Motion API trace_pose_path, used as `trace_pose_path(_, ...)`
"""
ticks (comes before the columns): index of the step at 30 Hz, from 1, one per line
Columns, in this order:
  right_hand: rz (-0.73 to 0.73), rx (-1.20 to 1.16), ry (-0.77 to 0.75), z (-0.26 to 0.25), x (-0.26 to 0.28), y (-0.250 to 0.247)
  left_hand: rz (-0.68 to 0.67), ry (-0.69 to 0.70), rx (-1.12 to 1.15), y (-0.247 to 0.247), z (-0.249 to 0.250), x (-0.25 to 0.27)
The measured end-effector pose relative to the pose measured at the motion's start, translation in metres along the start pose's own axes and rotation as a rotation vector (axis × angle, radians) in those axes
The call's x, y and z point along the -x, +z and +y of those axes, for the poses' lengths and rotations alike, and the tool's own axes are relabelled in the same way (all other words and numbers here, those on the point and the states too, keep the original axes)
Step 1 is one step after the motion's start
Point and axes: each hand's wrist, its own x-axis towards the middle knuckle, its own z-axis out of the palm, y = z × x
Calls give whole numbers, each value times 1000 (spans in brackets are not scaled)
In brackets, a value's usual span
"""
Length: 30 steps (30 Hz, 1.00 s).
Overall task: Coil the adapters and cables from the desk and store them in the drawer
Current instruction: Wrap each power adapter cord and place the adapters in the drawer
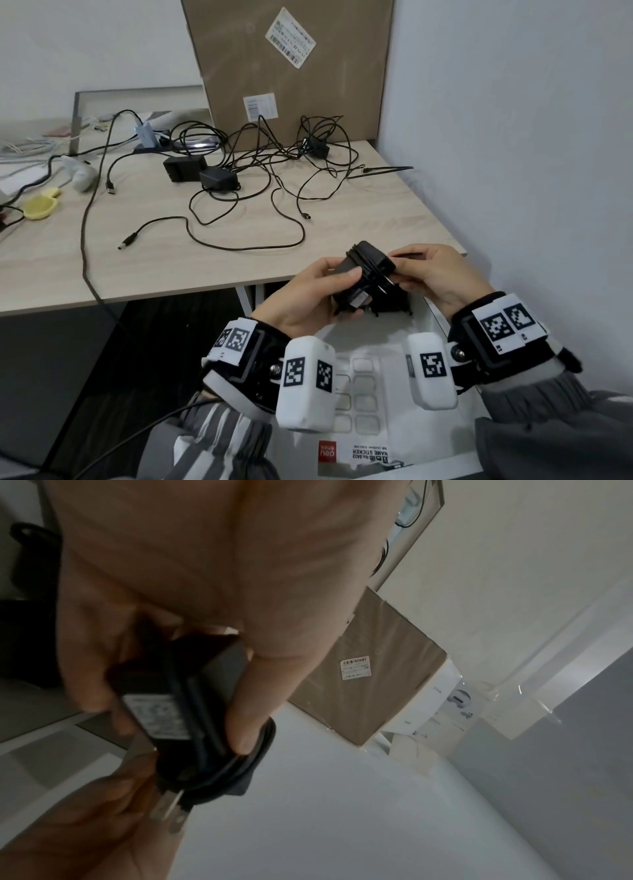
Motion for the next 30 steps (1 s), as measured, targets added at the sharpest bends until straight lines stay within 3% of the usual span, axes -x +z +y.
trace_pose_path(6, -52, 43, 49, 5, 4, 1, -96, -36, -91, 11, -19, -2)
trace_pose_path(12, -234, 44, 82, 3, 12, 6, -16, -7, -88, 7, -22, -5)
trace_pose_path(23, -239, 82, 101, 6, 13, 3, 117, 5, -18, 6, -25, -11)
trace_pose_path(26, -117, 129, 100, 2, 12, -6, 138, -10, -46, 6, -29, -12)
trace_pose_path(30, 129, 11, 4, -12, 13, -28, 118, -202, -147, 13, -43, -15)
